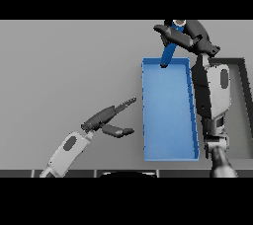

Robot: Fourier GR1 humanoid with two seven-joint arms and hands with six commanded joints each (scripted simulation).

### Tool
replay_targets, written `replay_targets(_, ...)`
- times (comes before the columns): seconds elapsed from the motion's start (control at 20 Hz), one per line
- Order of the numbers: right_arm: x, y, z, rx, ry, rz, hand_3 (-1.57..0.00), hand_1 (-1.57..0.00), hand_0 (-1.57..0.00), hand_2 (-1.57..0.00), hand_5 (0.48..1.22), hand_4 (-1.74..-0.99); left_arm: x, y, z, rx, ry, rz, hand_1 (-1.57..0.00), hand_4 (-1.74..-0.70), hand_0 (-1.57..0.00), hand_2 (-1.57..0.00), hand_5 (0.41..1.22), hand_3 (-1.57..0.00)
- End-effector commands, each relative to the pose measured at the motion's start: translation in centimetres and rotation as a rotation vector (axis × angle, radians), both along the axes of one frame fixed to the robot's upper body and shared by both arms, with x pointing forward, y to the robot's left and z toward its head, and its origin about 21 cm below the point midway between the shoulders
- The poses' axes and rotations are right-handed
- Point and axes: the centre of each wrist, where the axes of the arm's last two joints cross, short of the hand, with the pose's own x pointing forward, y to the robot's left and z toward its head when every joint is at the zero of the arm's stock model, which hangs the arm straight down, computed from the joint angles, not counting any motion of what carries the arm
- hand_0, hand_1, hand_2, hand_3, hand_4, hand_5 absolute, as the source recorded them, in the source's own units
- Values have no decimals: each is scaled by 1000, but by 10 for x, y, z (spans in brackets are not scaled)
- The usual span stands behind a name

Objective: Pick up the blue pipe and place it into the blue bin.

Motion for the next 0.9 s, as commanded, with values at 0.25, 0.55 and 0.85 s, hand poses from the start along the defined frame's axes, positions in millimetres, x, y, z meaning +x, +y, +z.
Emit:
replay_targets(0.25, -4, -33, -72, -62, 242, -158, -1571, -1571, -1571, -1571, 1221, -1499, 5, 6, 4, 3, -13, -2, 1, -826, 1, 1, 466, 1)
replay_targets(0.55, -22, -54, -136, -172, 469, -305, -1080, -1571, -1571, -1571, 1221, -1586, 0, 5, 2, 6, -12, -11, 1, -826, 1, 1, 470, 1)
replay_targets(0.85, -42, -51, -181, -325, 652, -329, -1009, -1571, -1571, -1571, 1199, -1583, 2, 2, 2, 16, 4, -5, 1, -827, 1, 1, 474, 1)
